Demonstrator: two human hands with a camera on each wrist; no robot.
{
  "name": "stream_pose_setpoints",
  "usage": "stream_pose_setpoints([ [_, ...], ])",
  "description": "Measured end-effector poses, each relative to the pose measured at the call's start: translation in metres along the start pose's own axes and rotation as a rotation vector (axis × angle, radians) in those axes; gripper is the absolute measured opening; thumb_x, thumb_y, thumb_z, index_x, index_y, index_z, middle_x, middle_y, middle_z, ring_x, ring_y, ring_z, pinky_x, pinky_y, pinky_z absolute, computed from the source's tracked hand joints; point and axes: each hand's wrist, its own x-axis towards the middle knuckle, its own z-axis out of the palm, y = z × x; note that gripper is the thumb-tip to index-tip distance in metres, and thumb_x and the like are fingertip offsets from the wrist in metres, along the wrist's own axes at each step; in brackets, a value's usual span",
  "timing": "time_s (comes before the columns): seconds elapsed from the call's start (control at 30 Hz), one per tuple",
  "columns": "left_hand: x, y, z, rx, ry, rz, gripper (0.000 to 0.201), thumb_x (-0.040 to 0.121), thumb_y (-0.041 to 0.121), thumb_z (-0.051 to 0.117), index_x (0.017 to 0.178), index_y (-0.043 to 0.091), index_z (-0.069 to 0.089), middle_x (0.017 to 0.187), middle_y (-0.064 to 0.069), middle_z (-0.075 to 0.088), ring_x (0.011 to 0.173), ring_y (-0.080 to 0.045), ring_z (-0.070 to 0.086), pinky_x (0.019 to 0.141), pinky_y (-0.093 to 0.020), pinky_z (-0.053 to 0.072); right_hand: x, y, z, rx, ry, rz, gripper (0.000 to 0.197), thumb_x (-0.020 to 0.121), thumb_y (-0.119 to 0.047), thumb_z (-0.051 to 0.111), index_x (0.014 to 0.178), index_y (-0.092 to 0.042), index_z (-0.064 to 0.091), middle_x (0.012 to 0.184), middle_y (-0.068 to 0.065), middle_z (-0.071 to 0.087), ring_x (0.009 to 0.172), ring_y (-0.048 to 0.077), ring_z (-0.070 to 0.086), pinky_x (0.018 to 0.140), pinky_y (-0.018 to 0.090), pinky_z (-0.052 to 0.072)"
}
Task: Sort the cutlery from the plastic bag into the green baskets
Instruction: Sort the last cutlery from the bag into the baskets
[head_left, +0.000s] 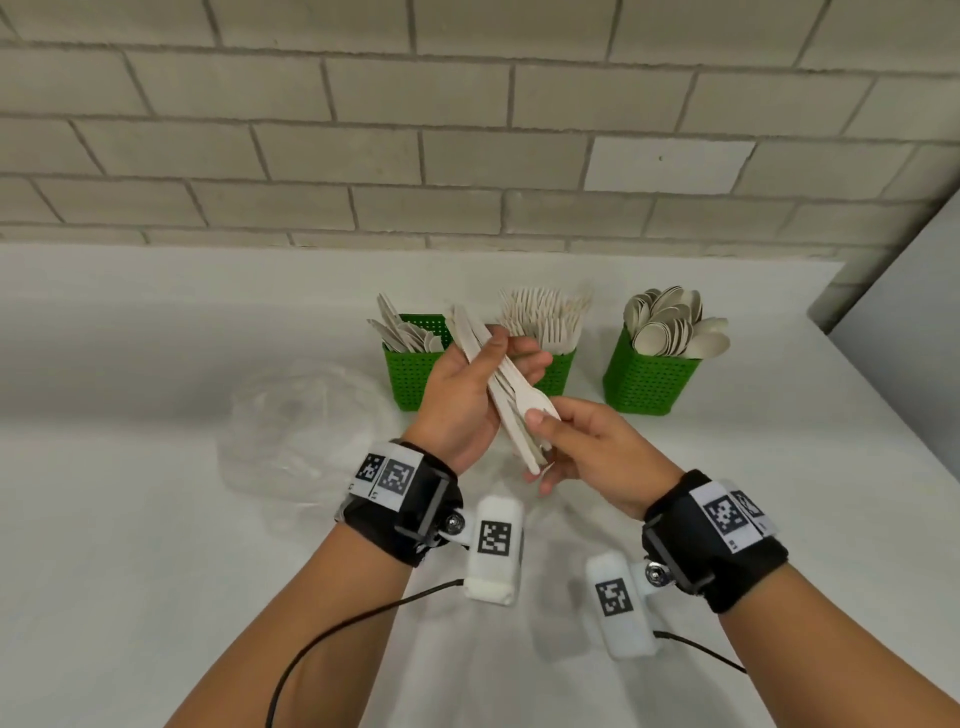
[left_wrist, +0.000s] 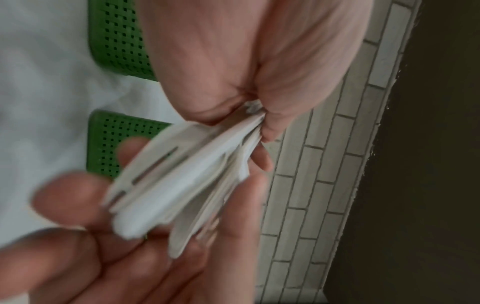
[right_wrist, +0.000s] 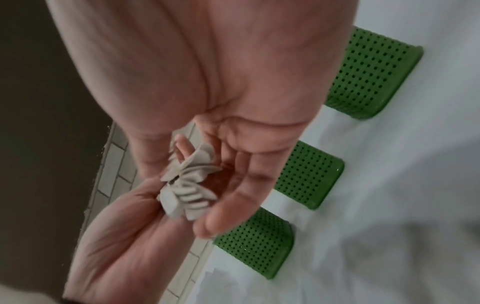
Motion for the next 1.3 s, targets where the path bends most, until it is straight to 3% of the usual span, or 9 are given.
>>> stream_pose_setpoints([
  [0.33, 0.0, 0.006, -0.005, 0.051, -0.073, 0.078, 0.013, 0.101, -0.001, 0.041, 0.1, 0.009, 0.05, 0.086, -0.005, 0.072, 0.097, -0.025, 0.071, 0.094, -0.034, 0.054, 0.008, -0.014, 0.012, -0.052, -0.006, -0.01, 0.024, 0.089, -0.026, 0.065, 0.106, -0.008, 0.064, 0.082, 0.009, 0.069, 0.055, 0.015, 0.056, 0.04, 0.023, 0.039],
  [0.47, 0.002, 0.005, -0.004, 0.265, -0.111, 0.066, 0.01, 0.099, 0.004, 0.05, 0.107, 0.007, 0.054, 0.097, -0.007, 0.073, 0.101, -0.025, 0.069, 0.09, -0.036, 0.055, 0.01, -0.017, 0.011, -0.212, -0.043, -0.015, 0.012, 0.091, -0.009, 0.064, 0.087, 0.001, 0.059, 0.057, 0.006, 0.052, 0.041, 0.004, 0.039, 0.039, 0.013, 0.03],
  [0.67, 0.001, 0.024, -0.026, 1.294, 0.006, 0.449, 0.11, 0.068, 0.033, 0.087, 0.151, 0.013, 0.018, 0.148, -0.012, 0.031, 0.139, -0.026, 0.032, 0.115, -0.039, 0.031, 0.013, -0.015, -0.017, -0.633, -0.003, 0.045, 0.026, 0.092, -0.021, 0.065, 0.072, -0.019, 0.049, 0.054, -0.011, 0.042, 0.046, 0.003, 0.035, 0.048, 0.018, 0.029],
  [0.73, -0.005, 0.029, -0.022, 1.765, -0.231, 0.703, 0.107, 0.062, 0.044, 0.087, 0.149, 0.017, 0.03, 0.154, -0.013, 0.029, 0.144, -0.03, 0.023, 0.12, -0.046, 0.017, 0.013, -0.019, -0.016, -0.894, -0.14, 0.063, 0.022, 0.091, -0.023, 0.065, 0.074, -0.02, 0.052, 0.063, -0.008, 0.048, 0.056, 0.008, 0.043, 0.052, 0.021, 0.03],
  [0.83, -0.002, 0.022, -0.018, 2.032, -0.658, 0.451, 0.051, 0.079, 0.044, 0.072, 0.122, 0.021, 0.057, 0.123, -0.006, 0.063, 0.118, -0.029, 0.056, 0.098, -0.035, 0.04, 0.011, -0.028, -0.006, -1.143, -0.281, 0.064, 0.01, 0.092, -0.024, 0.061, 0.095, -0.014, 0.061, 0.084, 0.002, 0.062, 0.072, 0.017, 0.053, 0.059, 0.024, 0.034],
  [0.9, -0.002, 0.011, -0.024, 1.944, -0.675, 0.208, 0.033, 0.089, 0.043, 0.064, 0.11, 0.018, 0.058, 0.104, -0.007, 0.068, 0.094, -0.027, 0.063, 0.072, -0.034, 0.046, 0.011, -0.033, -0.004, -1.304, -0.255, 0.064, 0.018, 0.091, -0.027, 0.061, 0.103, -0.013, 0.063, 0.094, 0.007, 0.066, 0.08, 0.023, 0.058, 0.063, 0.026, 0.037],
  [1.0, -0.005, -0.004, -0.039, 1.737, -0.627, 0.138, 0.033, 0.093, 0.035, 0.062, 0.121, 0.02, 0.057, 0.103, -0.002, 0.067, 0.092, -0.021, 0.063, 0.073, -0.033, 0.048, 0.009, -0.031, -0.01, -1.411, -0.093, 0.028, 0.042, 0.078, -0.041, 0.074, 0.111, -0.019, 0.059, 0.093, 0.003, 0.062, 0.087, 0.024, 0.061, 0.066, 0.031, 0.043],
  [1.13, -0.01, -0.022, -0.048, 1.074, -0.304, 0.079, 0.02, 0.097, 0.03, 0.056, 0.104, 0.011, 0.058, 0.07, 0.004, 0.053, 0.056, -0.008, 0.053, 0.056, -0.025, 0.046, 0.009, -0.018, -0.018, -0.994, 0.161, -0.213, 0.1, 0.066, -0.071, 0.068, 0.143, -0.019, 0.033, 0.129, 0.001, 0.051, 0.108, 0.014, 0.054, 0.091, 0.033, 0.047],
  [1.3, -0.015, -0.039, -0.037, 0.563, -0.213, 0.033, 0.017, 0.099, 0.013, 0.049, 0.107, 0.01, 0.063, 0.073, -0.002, 0.063, 0.059, -0.013, 0.056, 0.058, -0.029, 0.052, 0.021, 0.009, -0.008, -0.706, 0.194, -0.195, 0.048, 0.087, -0.057, 0.059, 0.11, -0.015, 0.064, 0.085, -0.003, 0.066, 0.076, 0.009, 0.061, 0.071, 0.031, 0.051],
])
